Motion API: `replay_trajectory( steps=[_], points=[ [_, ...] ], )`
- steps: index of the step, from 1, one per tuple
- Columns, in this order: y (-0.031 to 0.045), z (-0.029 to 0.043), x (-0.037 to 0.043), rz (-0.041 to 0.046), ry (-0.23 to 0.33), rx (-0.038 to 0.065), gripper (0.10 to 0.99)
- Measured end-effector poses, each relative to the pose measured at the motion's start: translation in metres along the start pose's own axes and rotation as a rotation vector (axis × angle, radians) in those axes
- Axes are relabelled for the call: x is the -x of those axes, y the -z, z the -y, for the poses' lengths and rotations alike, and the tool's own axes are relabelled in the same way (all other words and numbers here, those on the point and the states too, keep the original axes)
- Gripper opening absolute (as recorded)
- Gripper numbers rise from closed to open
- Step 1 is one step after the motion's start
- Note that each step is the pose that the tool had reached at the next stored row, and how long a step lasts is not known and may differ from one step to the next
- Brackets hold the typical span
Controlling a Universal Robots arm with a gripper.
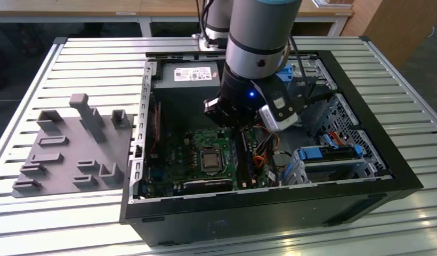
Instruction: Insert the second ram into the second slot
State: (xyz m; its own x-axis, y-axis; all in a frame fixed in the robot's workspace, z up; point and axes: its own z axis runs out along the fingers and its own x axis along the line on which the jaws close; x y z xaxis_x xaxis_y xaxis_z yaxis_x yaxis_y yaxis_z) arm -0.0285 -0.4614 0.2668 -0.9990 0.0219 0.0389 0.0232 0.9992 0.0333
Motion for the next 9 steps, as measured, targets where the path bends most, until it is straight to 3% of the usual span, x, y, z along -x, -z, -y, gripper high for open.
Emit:
replay_trajectory(
  steps=[3,9],
  points=[
    [-0.0055,0.0003,0.0002,0.0001,0.000,0.000,0.114],
    [-0.0091,0.0040,0.0004,0.0000,0.000,0.006,0.114]
  ],
)
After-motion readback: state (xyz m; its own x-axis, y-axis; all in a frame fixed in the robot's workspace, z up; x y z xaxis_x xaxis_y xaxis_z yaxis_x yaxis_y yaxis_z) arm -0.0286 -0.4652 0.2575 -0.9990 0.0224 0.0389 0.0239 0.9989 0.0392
